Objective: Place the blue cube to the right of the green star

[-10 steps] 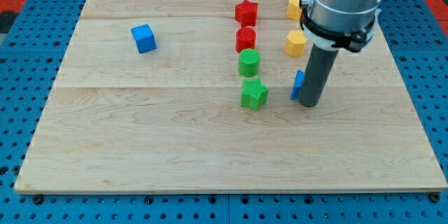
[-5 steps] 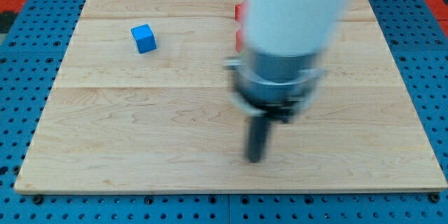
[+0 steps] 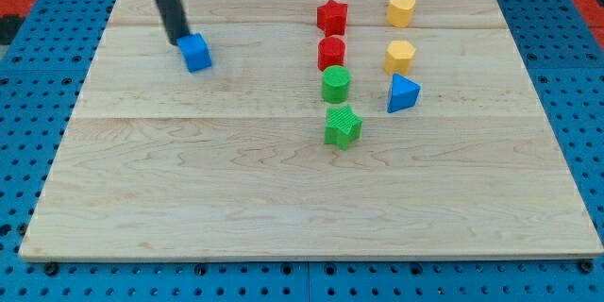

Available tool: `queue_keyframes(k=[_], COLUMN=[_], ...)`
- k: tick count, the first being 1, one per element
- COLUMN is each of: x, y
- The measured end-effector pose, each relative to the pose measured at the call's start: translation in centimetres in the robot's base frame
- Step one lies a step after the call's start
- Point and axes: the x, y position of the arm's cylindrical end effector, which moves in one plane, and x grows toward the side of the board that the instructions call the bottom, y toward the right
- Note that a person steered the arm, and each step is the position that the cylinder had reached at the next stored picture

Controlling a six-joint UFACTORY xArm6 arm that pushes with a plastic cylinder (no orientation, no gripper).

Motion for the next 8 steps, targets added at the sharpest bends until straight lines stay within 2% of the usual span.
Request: queue_keyframes(k=[1, 2, 3, 4, 6, 7, 8], x=[7.9, 8.5, 5.9, 6.4, 17.2, 19.7, 19.4], y=[3.1, 5.3, 4.2, 8.5, 9.6, 10.1, 9.6])
